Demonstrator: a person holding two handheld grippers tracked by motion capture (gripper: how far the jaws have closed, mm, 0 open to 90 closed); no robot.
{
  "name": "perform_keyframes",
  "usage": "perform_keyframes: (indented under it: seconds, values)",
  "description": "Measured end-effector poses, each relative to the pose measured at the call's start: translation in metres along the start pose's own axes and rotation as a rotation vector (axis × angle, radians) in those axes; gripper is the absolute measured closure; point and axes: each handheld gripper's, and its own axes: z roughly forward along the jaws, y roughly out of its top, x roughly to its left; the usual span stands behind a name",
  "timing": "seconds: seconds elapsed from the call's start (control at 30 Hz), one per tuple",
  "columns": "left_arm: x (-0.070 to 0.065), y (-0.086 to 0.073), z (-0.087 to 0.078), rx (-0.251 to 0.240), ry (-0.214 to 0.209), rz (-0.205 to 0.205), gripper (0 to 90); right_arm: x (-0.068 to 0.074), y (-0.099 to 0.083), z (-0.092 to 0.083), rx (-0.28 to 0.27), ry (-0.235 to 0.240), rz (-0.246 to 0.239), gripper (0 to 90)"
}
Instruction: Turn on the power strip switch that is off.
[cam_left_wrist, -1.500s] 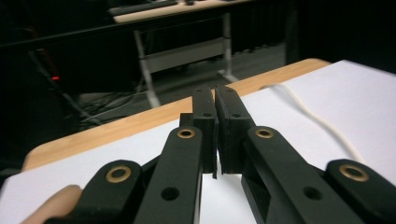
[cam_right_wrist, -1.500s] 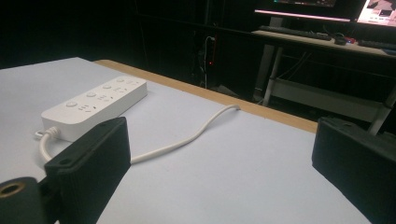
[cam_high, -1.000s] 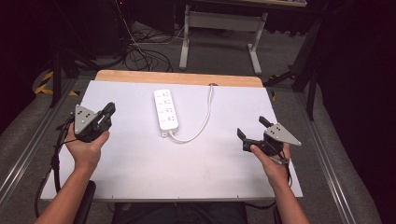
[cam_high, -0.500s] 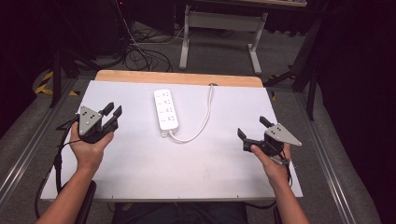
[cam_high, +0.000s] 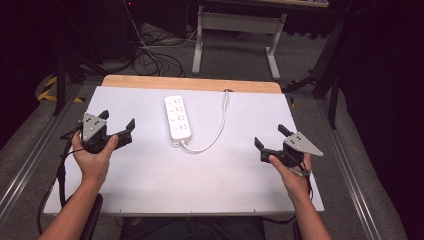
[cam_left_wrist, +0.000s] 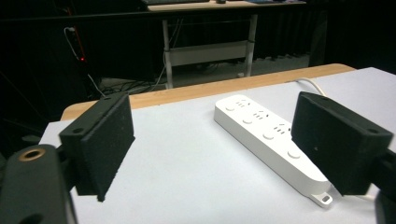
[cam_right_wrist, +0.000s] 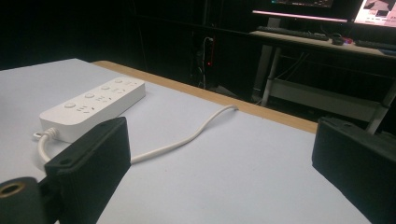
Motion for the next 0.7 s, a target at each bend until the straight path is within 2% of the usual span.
perform_keyframes:
  seconds: [0.07,0.23,0.7]
  values:
    - [0.0007,-0.0003,-0.0001,0.005,-0.006,0.002,5.1,-0.0003,0.0001,-0.0002,0.002,-0.001,-0.001,5.0]
    - [0.001,-0.0009,0.0002,0.007,-0.008,0.002,1.3,0.0,0.0,-0.0001,0.001,0.0,0.001,5.0]
    - [0.0059,-0.0022,0.0003,0.014,-0.007,-0.017,1.0,-0.0007,-0.0003,0.0016,0.003,-0.002,0.001,4.6]
